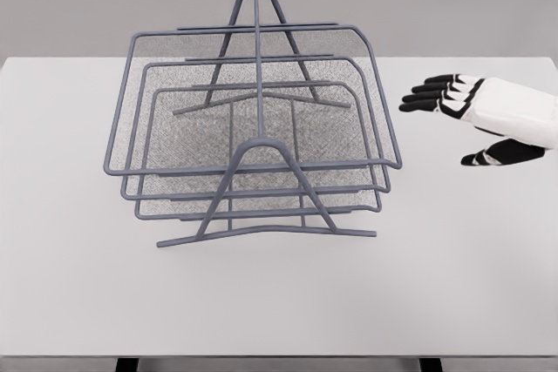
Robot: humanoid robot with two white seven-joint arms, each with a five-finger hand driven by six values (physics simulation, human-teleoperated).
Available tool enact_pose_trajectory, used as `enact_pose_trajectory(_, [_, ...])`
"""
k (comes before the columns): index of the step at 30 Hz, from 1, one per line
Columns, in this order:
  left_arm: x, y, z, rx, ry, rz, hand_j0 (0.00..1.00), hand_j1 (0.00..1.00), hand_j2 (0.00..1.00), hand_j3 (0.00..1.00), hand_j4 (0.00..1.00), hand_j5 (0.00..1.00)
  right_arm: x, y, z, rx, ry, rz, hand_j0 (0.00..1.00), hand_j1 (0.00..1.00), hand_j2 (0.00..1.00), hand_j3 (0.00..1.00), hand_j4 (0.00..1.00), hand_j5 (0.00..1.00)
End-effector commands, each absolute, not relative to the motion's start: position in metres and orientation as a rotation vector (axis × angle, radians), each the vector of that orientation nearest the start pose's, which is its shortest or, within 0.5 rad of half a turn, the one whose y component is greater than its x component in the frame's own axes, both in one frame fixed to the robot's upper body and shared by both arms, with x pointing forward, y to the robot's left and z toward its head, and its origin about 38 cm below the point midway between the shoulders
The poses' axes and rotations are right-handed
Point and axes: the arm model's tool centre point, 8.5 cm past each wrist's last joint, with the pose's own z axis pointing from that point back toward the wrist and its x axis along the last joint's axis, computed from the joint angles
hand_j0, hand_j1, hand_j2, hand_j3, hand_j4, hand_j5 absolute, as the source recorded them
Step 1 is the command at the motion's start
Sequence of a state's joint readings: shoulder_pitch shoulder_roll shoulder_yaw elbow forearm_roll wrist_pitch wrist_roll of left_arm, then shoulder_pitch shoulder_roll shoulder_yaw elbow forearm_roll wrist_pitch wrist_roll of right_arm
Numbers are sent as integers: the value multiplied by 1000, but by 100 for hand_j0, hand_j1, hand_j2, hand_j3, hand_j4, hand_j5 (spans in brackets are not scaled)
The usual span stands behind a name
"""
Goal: Pull out the upper folder box with right arm
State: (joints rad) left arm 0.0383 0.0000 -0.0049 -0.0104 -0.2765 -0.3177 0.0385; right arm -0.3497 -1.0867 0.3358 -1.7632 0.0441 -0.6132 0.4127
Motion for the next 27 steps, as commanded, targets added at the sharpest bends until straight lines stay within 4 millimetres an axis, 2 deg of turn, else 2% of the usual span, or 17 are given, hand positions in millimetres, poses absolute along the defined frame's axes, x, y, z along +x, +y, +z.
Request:
enact_pose_trajectory(1, [12,265,-258,75,-283,-285,100,100,100,100,100,100,358,-337,290,-311,-1730,1895,100,100,100,100,100,100])
enact_pose_trajectory(4, [12,265,-258,76,-281,-285,100,100,100,100,100,100,365,-332,304,-403,-1736,1954,100,100,100,100,100,100])
enact_pose_trajectory(5, [12,265,-258,76,-281,-285,100,100,100,100,100,100,371,-337,310,-434,-1736,1939,100,100,100,100,100,100])
enact_pose_trajectory(7, [12,265,-258,75,-283,-285,100,100,100,100,100,100,386,-331,296,-470,-1736,1928,100,100,100,100,100,100])
enact_pose_trajectory(10, [12,265,-258,76,-281,-285,100,100,100,100,100,100,411,-314,300,-434,-1701,1990,100,100,100,100,100,100])
enact_pose_trajectory(11, [12,265,-258,76,-281,-285,100,100,100,100,100,100,412,-316,305,-428,-1717,1972,100,100,100,100,100,100])
enact_pose_trajectory(12, [12,265,-258,76,-281,-285,100,100,100,100,100,100,416,-320,298,-411,-1691,1959,100,100,100,100,100,100])
enact_pose_trajectory(14, [12,265,-258,75,-283,-285,100,100,100,100,100,100,419,-313,276,-346,-1656,1964,100,100,100,100,100,100])
enact_pose_trajectory(27, [12,265,-258,76,-281,-285,100,100,100,100,100,100,417,-298,251,-311,-1590,2044,100,100,100,100,100,100])
